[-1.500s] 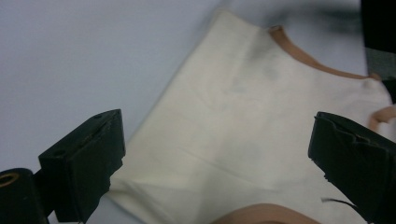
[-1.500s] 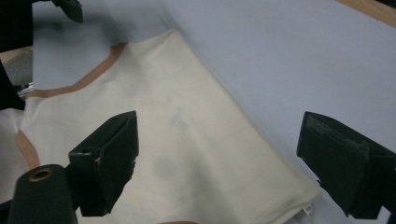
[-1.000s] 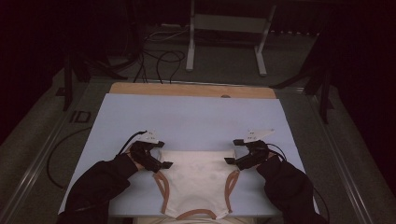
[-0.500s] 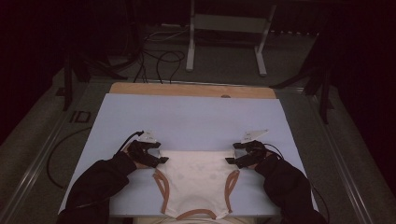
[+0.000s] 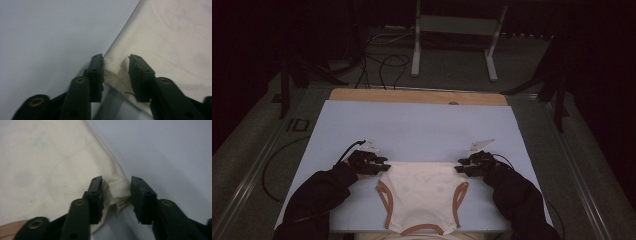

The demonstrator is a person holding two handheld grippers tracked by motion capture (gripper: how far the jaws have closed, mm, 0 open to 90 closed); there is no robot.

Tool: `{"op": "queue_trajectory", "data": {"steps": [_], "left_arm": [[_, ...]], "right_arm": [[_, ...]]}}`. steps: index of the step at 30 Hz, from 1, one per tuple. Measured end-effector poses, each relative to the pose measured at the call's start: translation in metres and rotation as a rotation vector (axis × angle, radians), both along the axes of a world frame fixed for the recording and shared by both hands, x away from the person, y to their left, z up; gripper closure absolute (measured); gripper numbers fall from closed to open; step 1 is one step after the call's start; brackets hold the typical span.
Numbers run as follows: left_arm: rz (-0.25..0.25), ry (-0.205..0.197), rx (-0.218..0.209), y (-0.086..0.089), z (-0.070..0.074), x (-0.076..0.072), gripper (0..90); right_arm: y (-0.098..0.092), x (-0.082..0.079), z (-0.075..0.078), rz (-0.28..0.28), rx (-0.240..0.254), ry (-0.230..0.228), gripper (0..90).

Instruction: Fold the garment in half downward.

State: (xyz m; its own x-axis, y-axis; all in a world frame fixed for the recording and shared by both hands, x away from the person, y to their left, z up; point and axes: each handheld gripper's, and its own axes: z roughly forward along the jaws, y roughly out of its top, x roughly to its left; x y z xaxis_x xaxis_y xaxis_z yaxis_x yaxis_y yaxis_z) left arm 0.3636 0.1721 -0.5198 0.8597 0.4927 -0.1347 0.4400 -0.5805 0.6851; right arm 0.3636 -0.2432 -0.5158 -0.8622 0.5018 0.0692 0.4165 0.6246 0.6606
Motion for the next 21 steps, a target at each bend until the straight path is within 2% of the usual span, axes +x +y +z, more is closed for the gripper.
{"op": "queue_trajectory", "data": {"steps": [4, 9, 17, 21], "left_arm": [[0.016, 0.018, -0.014, 0.002, -0.001, 0.0, 72.5], [0.015, 0.054, -0.036, 0.003, 0.0, 0.0, 84.3], [0.023, 0.033, -0.053, 0.005, 0.009, 0.003, 86.1], [0.019, 0.002, -0.05, 0.004, 0.014, 0.004, 86.1]], "right_arm": [[0.002, -0.002, 0.0, 0.013, -0.004, 0.003, 77.5], [0.002, -0.003, 0.001, 0.018, 0.001, 0.012, 83.8], [0.0, -0.001, 0.011, 0.002, 0.024, -0.005, 84.8], [0.0, 0.001, 0.016, -0.011, 0.028, -0.009, 84.8]]}}
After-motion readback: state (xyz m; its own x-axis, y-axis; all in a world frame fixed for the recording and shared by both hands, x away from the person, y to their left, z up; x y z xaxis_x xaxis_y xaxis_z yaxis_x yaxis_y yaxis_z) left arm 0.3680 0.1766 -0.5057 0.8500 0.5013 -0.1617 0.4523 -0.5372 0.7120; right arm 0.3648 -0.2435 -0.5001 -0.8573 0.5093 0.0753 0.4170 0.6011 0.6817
